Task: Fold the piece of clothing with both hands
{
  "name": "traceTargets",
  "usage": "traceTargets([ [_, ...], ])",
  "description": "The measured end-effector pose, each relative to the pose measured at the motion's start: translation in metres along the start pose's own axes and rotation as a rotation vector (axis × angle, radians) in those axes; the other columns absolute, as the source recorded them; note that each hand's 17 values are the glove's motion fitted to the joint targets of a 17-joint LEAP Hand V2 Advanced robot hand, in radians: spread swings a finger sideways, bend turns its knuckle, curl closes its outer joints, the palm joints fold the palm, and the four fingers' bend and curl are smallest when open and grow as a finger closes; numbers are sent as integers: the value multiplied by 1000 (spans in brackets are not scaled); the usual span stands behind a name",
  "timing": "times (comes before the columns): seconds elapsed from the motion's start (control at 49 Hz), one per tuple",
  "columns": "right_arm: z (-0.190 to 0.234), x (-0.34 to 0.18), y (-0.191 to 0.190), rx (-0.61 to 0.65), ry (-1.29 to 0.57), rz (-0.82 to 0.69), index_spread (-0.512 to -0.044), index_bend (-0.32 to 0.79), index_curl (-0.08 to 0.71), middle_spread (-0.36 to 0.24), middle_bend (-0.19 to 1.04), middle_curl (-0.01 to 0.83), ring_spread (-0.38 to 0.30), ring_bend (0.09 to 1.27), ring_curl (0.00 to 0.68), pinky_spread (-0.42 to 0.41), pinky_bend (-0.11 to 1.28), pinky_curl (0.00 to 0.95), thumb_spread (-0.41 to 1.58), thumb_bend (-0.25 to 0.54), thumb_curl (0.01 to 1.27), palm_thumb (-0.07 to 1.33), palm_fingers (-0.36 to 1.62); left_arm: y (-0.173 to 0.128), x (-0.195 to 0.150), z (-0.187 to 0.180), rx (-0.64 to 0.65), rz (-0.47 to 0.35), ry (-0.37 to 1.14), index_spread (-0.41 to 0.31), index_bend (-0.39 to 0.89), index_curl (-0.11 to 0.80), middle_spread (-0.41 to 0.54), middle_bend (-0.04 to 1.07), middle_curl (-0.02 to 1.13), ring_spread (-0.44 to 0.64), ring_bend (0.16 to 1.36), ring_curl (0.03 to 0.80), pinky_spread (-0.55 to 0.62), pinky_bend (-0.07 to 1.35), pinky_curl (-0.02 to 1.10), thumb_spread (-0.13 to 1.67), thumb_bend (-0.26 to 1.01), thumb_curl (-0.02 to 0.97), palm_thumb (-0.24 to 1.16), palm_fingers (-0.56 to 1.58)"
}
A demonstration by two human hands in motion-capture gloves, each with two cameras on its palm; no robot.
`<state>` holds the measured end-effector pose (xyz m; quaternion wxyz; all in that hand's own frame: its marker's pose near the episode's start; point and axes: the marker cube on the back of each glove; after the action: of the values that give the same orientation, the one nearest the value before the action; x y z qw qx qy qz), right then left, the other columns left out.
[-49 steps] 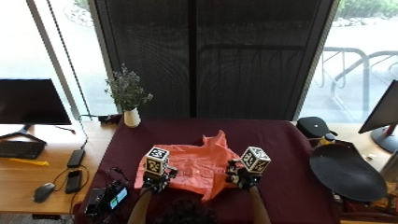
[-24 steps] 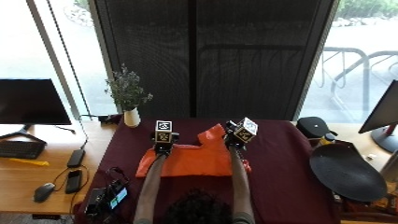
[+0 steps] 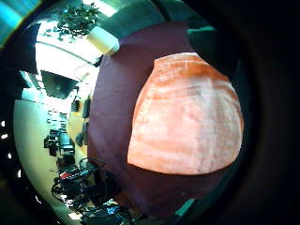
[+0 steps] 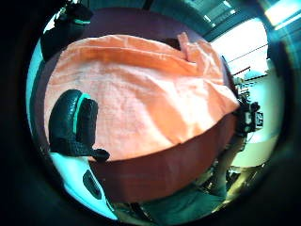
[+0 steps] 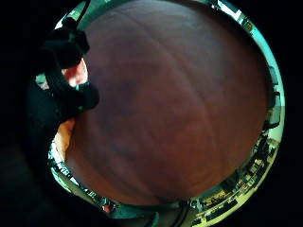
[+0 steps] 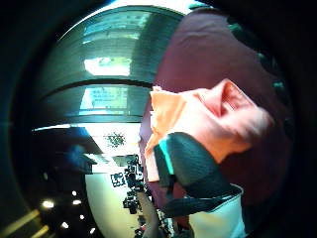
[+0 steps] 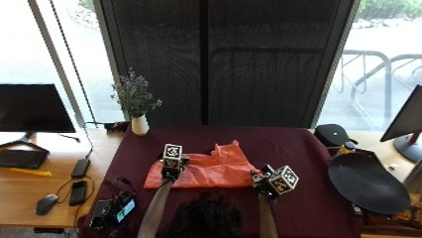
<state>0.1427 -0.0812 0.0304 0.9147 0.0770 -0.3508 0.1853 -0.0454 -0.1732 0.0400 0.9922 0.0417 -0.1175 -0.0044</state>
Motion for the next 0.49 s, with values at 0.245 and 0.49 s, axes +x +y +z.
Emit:
traceTargets([
  [0.245,29,4,3,-110,94,224,-305,-32,97,11,163,372,-96,820,451,-108,928,440,1121,7,332,545,741,20,10,59,-227,-27,88,-150,150,395,-83,152,418,103,386,368,252,404,285,1454,-27,237,478,384],
  [0.49,31,-1,2,46,-207,439,-260,262,227,-25,114,322,-158,668,402,-241,818,385,1040,116,424,900,987,33,13,68,-376,-32,225,-129,153,383,0,152,376,219,441,361,314,462,319,1547,-22,158,231,273],
])
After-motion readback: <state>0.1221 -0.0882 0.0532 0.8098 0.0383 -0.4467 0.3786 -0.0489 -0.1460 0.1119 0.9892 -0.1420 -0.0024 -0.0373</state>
